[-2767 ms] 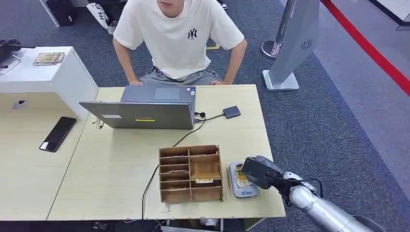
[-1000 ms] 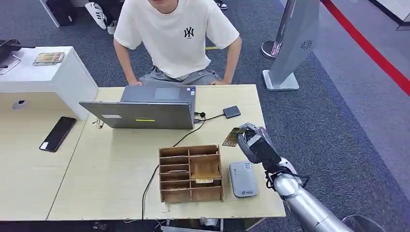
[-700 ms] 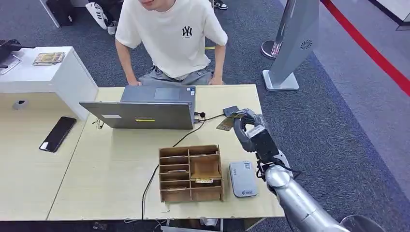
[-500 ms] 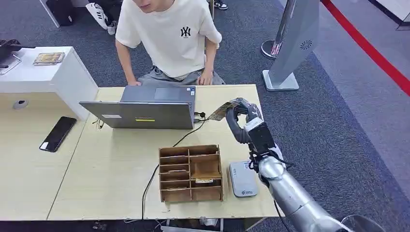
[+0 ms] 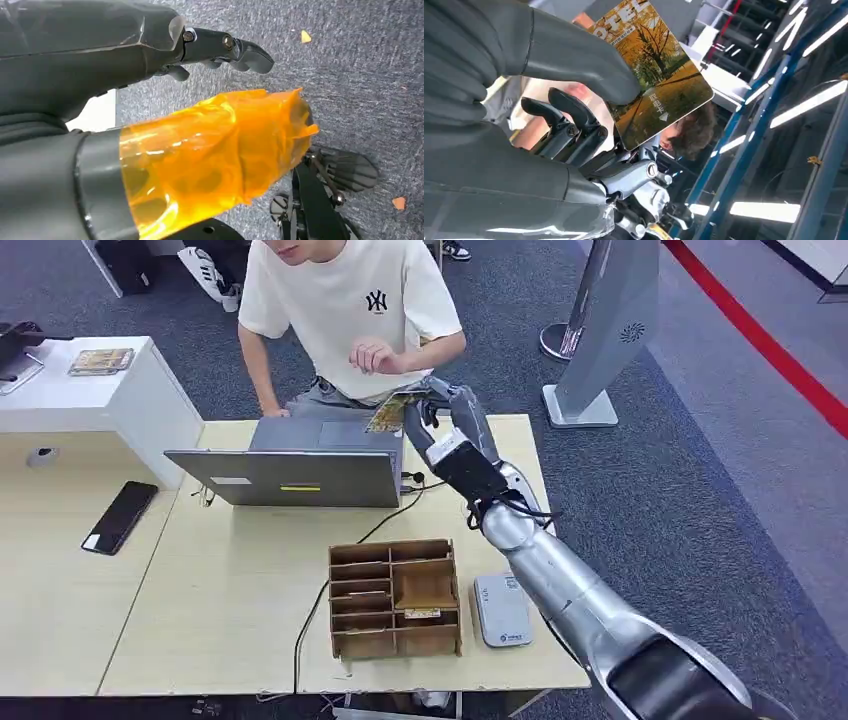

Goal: Pass the card to the sensor for recognition and then transmit it.

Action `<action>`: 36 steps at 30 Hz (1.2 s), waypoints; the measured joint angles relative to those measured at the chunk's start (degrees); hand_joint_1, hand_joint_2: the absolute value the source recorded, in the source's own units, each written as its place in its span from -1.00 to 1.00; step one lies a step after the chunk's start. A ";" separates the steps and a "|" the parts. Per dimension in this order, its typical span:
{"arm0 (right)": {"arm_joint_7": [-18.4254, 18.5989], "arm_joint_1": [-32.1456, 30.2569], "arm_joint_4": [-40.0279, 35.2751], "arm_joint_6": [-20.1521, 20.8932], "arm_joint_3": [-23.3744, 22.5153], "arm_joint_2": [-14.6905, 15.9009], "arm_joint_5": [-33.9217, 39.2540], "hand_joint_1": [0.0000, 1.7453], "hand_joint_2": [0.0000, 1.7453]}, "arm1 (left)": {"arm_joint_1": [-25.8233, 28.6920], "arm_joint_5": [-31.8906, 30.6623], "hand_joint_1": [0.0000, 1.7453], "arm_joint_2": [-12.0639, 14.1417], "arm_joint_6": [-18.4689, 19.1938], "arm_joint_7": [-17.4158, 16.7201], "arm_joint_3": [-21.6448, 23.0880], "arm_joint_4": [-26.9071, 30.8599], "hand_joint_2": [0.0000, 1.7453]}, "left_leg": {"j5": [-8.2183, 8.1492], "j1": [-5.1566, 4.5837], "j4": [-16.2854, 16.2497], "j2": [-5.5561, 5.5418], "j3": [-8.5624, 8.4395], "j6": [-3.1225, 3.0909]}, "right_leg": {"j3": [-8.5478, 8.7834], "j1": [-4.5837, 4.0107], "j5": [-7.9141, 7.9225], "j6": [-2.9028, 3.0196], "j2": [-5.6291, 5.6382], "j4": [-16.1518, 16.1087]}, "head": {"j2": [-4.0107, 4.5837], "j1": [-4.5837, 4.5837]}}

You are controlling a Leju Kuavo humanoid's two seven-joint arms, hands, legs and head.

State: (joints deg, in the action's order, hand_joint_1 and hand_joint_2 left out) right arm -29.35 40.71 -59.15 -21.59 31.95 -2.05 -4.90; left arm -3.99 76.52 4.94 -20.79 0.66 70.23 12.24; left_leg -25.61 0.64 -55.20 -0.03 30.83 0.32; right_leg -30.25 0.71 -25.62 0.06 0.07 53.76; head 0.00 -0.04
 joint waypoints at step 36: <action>14.97 16.32 35.90 -16.85 13.29 -9.55 -32.20 -1.00 1.00 | -2.55 -6.17 -1.00 0.48 0.11 -2.82 3.15 0.00 -1.00 | 0.08 0.00 0.00 0.02 0.19 0.00 | -0.27 0.00 0.08 -0.01 0.03 0.01 | 0.00 0.02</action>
State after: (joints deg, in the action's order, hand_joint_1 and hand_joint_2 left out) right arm -14.38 57.03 -23.26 -38.45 45.24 -11.61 -37.09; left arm -6.54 70.36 5.42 -20.68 -2.16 73.37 12.24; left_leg -25.53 0.64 -55.21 -0.01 31.02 0.32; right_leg -30.51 0.72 -25.54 0.06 0.10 53.77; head 0.00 -0.02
